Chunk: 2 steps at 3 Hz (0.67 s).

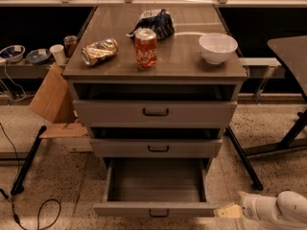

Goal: Close bottom drawer

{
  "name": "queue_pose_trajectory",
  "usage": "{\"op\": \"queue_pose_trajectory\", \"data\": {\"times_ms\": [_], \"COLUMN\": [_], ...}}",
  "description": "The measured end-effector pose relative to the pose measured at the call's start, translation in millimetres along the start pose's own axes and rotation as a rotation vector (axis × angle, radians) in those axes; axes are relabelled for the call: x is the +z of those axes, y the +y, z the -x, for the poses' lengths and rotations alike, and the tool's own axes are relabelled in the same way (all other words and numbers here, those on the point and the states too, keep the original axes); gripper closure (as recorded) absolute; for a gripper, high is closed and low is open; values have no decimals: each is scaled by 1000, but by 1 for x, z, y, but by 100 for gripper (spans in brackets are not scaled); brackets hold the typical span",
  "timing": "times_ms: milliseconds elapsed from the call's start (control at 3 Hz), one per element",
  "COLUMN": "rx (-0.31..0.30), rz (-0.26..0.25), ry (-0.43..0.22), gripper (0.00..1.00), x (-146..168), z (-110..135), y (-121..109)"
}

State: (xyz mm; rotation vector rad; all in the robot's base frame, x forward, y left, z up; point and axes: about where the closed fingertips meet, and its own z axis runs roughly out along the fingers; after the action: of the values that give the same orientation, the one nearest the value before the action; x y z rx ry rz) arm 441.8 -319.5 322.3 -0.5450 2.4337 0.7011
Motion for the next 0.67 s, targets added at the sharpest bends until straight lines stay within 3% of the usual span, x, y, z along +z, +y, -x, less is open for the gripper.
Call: {"op": "queue_pose_trajectory", "data": {"times_ms": [333,667], "rx": [43,95], "rz": [31,31], "ry": [17,47], "gripper": [0,0], "x": [31,66], "z": [-26,-64], "y": [-17,-32]}}
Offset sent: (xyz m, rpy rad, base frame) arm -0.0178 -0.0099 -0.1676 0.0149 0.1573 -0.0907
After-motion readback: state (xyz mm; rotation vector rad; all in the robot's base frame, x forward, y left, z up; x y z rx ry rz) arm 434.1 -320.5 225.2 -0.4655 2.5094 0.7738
